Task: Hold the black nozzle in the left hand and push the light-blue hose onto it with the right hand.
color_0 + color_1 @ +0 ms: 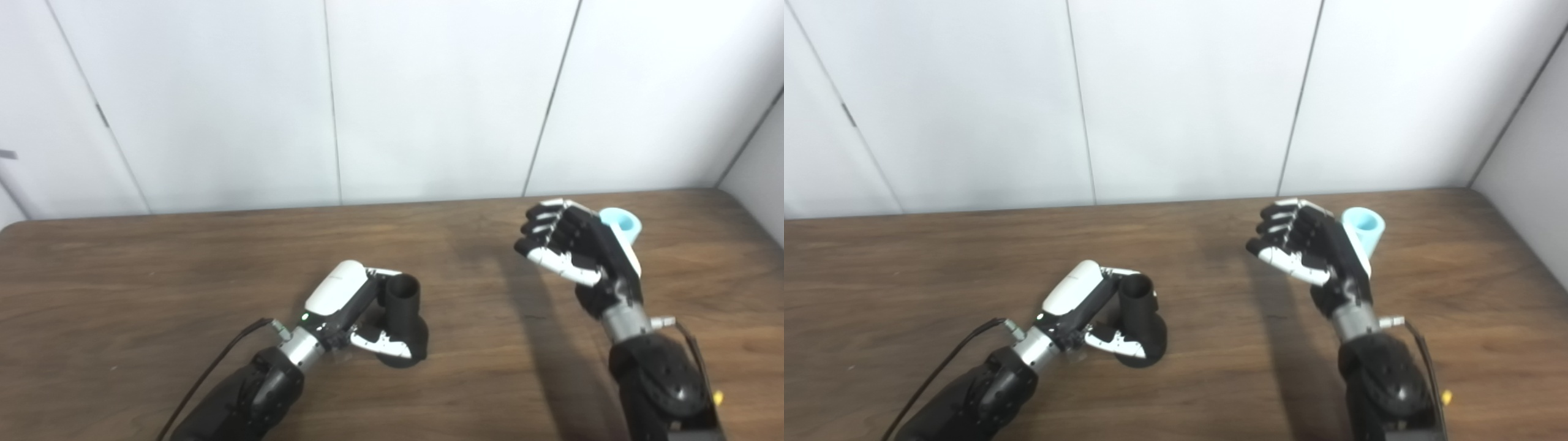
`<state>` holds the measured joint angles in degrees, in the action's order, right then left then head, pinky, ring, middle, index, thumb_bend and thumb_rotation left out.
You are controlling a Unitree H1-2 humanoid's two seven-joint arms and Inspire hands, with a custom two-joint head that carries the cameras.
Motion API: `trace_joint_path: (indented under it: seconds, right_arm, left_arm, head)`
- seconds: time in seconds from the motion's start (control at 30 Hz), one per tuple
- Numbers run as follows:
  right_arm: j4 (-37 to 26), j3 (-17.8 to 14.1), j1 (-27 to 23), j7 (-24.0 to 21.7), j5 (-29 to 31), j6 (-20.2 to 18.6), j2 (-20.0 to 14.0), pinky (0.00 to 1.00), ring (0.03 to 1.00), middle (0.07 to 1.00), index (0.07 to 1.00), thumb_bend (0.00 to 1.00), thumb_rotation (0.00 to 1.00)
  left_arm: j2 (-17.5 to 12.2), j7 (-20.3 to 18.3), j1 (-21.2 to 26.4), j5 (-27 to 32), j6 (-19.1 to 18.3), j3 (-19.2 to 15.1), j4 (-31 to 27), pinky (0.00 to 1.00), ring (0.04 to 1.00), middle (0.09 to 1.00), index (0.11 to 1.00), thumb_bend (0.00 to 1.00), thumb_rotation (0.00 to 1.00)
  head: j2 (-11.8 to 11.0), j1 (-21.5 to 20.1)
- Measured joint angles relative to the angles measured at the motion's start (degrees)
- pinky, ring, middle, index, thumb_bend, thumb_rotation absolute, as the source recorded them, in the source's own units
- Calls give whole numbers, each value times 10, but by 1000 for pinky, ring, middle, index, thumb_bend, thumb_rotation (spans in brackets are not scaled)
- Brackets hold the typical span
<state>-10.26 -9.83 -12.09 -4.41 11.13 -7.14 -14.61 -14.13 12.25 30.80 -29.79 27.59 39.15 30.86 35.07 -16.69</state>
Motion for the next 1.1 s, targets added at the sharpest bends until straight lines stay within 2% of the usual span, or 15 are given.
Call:
trace_joint_path:
  seconds: [0.07, 0.2, 0.3, 0.33, 0.37, 0.4, 0.5, 0.53, 0.6, 0.7, 0.77, 0.9, 1.07, 1.1]
  right_arm:
    - [-20, -10, -12, 8, -7, -29, -9, 346, 419, 488, 507, 518, 0]
    - [-102, -12, -38, 22, -42, -109, -32, 328, 421, 486, 505, 517, 0]
    - [-124, -37, -68, 37, -55, -137, -45, 346, 412, 506, 521, 514, 0]
    - [-126, -45, -75, 47, -66, -146, -46, 403, 518, 554, 555, 564, 20]
    - [-127, -46, -78, 54, -84, -151, -50, 487, 616, 667, 668, 662, 82]
    - [-127, -43, -77, 56, -102, -156, -58, 666, 769, 809, 802, 775, 183]
    - [-116, -21, -63, 36, -152, -180, -117, 784, 873, 905, 884, 868, 254]
    - [-105, -17, -59, 29, -163, -182, -136, 788, 883, 918, 895, 882, 273]
    - [-85, -14, -50, 21, -185, -181, -167, 799, 897, 932, 906, 906, 301]
    - [-41, -12, -47, 16, -195, -158, -184, 843, 922, 949, 935, 919, 328]
    - [-13, -13, -44, 12, -194, -145, -185, 842, 930, 975, 969, 937, 328]
    - [88, -21, -49, 2, -174, -82, -185, 840, 955, 999, 999, 948, 312]
    - [169, -28, -55, -17, -144, -41, -185, 872, 994, 1000, 1000, 951, 330]
    - [176, -28, -56, -23, -140, -41, -185, 881, 998, 1000, 1000, 925, 319]
  left_arm:
    - [-3, 18, 9, -5, 0, 18, 8, 384, 433, 476, 492, 505, 0]
    - [-4, 39, 27, -7, 0, 43, 30, 378, 426, 476, 492, 505, 0]
    - [-2, 51, 33, -13, 0, 53, 39, 392, 427, 480, 490, 505, 0]
    - [-2, 53, 36, -13, 0, 55, 43, 396, 429, 483, 487, 505, 0]
    - [-2, 53, 38, -13, 0, 57, 46, 399, 429, 486, 484, 505, 0]
    - [-2, 54, 39, -13, 0, 59, 48, 407, 435, 490, 481, 505, 0]
    - [-2, 54, 42, -13, 0, 59, 50, 403, 426, 478, 490, 505, 0]
    - [-2, 54, 42, -13, 0, 59, 50, 400, 423, 472, 493, 505, 0]
    - [-3, 55, 42, -13, 0, 59, 51, 392, 414, 465, 497, 504, 0]
    - [-10, 56, 41, -13, 0, 63, 52, 403, 422, 466, 495, 505, 0]
    - [-13, 56, 42, -12, 0, 65, 52, 416, 435, 472, 492, 505, 0]
    - [-14, 57, 44, -11, 0, 69, 51, 407, 439, 472, 492, 505, 0]
    - [-17, 65, 45, -11, 0, 77, 51, 407, 446, 474, 489, 505, 0]
    - [-18, 66, 46, -11, 0, 79, 51, 405, 446, 472, 491, 505, 0]
  head:
    - [-10, -19]
    - [-29, -46]
    - [-39, -68]
    - [-42, -73]
    - [-46, -78]
    - [-51, -84]
    - [-62, -100]
    - [-63, -102]
    - [-68, -110]
    - [-72, -120]
    - [-76, -128]
    - [-80, -128]
    - [-82, -135]
    - [-82, -135]
